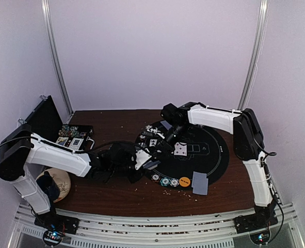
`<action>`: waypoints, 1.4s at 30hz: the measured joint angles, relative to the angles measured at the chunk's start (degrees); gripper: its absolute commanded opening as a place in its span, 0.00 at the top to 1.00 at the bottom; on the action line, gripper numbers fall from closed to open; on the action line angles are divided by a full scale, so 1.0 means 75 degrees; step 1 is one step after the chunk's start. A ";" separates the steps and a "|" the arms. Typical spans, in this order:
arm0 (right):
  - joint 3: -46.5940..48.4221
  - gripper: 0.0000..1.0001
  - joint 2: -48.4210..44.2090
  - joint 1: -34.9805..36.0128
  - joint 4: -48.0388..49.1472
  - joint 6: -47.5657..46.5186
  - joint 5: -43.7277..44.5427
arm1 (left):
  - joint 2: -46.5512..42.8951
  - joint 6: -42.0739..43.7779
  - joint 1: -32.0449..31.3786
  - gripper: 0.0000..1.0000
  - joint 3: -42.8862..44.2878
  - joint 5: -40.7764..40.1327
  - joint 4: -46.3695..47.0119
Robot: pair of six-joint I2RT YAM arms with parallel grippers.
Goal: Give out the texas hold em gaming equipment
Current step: Pick up the poker card from the face-down deck piles, then place the poker card in the community card area.
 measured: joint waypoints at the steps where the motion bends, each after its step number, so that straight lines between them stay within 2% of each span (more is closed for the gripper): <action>1: 0.0003 0.78 0.0020 0.0023 -0.0006 0.0009 0.0023 | 0.0000 0.0000 0.0000 0.77 0.0003 0.0003 -0.0003; 7: 0.0079 1.00 0.0032 0.0073 -0.0166 -0.0102 0.0114 | 0.0000 0.0006 0.0000 0.77 0.0003 0.0012 -0.0093; 19: 0.0321 1.00 0.0029 -0.0087 -0.0726 -0.0478 0.0178 | 0.0000 0.0029 0.0000 0.77 0.0000 0.0017 -0.0093; 32: 0.0548 1.00 -0.0017 -0.0886 -0.1285 -0.0595 -0.0061 | 0.0000 0.0029 0.0000 0.77 0.0003 -0.0006 -0.0029; 36: -0.0361 1.00 -0.0580 -0.1448 -0.0589 -0.0055 -0.0157 | 0.0000 0.0029 0.0000 0.77 0.0003 -0.0003 -0.0026; 42: -0.2614 1.00 -0.1950 -0.2486 0.1524 0.1626 -0.0096 | 0.0000 0.0029 0.0000 0.77 0.0003 -0.0006 -0.0015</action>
